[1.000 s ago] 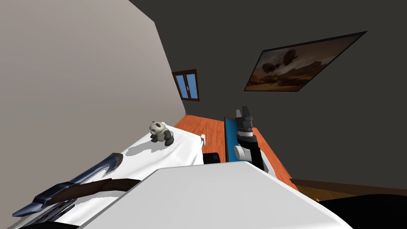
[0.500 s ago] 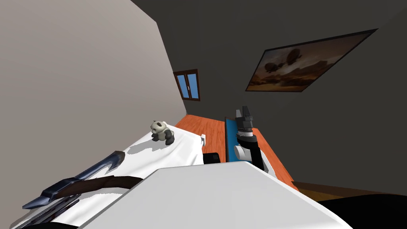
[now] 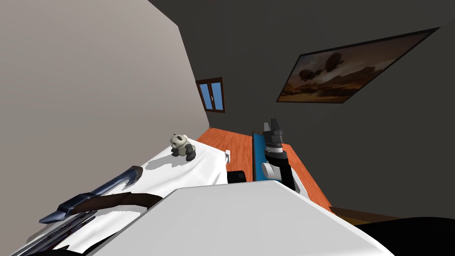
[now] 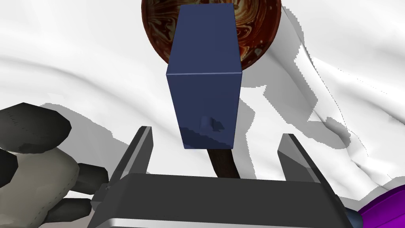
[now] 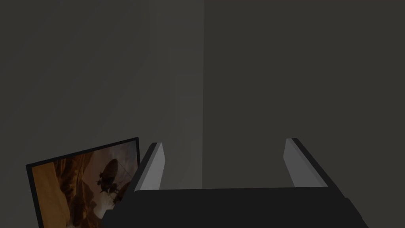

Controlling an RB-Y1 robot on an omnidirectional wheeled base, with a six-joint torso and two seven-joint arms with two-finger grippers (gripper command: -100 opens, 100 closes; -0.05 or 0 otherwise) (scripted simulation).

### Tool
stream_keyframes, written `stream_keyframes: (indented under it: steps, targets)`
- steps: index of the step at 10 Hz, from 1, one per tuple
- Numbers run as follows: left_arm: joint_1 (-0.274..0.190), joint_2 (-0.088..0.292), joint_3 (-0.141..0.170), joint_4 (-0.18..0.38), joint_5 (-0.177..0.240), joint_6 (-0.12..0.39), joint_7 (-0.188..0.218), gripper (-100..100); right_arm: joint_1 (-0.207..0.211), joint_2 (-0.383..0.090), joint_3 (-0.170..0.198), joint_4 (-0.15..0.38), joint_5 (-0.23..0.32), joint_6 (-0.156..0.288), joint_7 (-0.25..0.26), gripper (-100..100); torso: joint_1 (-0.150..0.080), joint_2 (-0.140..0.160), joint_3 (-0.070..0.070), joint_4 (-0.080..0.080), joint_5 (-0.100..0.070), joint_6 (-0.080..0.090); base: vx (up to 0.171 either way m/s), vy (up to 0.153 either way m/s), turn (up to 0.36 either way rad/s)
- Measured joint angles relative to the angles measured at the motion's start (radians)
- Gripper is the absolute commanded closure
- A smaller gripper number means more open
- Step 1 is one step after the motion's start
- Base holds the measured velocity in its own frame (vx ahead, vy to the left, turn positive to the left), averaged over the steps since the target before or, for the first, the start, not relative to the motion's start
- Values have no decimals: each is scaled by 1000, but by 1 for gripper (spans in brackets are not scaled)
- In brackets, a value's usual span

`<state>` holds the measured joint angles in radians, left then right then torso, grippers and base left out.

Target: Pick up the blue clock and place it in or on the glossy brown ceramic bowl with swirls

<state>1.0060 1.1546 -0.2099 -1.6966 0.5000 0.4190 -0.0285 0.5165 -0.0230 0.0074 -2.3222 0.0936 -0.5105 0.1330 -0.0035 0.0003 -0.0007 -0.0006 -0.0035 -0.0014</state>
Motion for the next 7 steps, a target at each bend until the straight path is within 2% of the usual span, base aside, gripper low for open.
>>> stream_keyframes:
  steps: [1, 2, 7]
  targets:
    - [11, 21, 7, -18, 11, 3, 4, -100, 0, 0, 0, 0, 0, 0, 0, 0, 0, 0, 0, 0, 0, 0, 0, 0, 0]
    - [12, 24, 8, -21, 12, 3, 5, 0, 0, 0, 0, 0, 0, 0, 0, 0, 0, 0, 0, 0, 0, 0, 0, 0, 0]
    - [12, 23, 8, -20, 12, 3, 5, 0, 0, 0, 0, 0, 0, 0, 0, 0, 1, 0, 0, 0, 0, 0, 0, 0, 0]
